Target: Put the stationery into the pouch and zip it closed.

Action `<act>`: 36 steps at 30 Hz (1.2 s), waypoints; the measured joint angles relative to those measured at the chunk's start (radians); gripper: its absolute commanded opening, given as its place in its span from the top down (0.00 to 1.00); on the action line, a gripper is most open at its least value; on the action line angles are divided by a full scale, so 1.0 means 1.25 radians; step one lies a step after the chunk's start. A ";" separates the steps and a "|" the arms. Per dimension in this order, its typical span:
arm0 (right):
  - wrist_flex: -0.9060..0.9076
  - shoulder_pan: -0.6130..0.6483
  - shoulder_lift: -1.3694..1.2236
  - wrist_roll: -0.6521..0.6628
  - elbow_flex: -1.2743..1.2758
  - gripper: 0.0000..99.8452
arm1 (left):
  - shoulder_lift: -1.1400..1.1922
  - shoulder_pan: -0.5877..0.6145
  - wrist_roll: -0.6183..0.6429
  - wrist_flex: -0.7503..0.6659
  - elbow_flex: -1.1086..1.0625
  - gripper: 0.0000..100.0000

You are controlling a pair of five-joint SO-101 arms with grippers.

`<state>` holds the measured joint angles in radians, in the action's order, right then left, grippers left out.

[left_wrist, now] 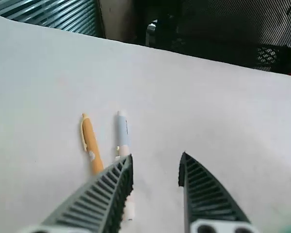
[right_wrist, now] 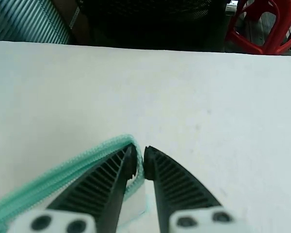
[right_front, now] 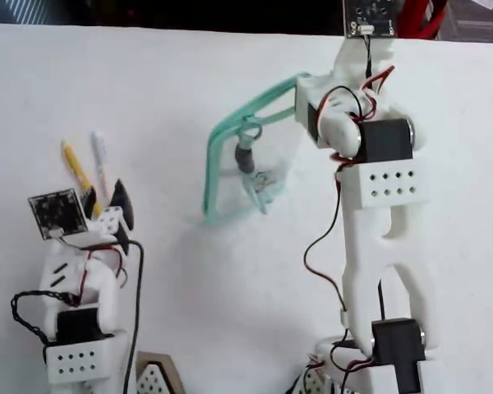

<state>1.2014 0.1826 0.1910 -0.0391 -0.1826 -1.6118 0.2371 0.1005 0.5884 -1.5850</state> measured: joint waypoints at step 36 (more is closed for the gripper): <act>0.000 0.000 0.000 0.000 0.000 0.98 | 1.123 0.130 0.072 0.312 0.748 0.83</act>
<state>1.2014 0.1826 0.1910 -0.0391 -0.1826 -0.2079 0.3997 0.1910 0.9782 -0.6506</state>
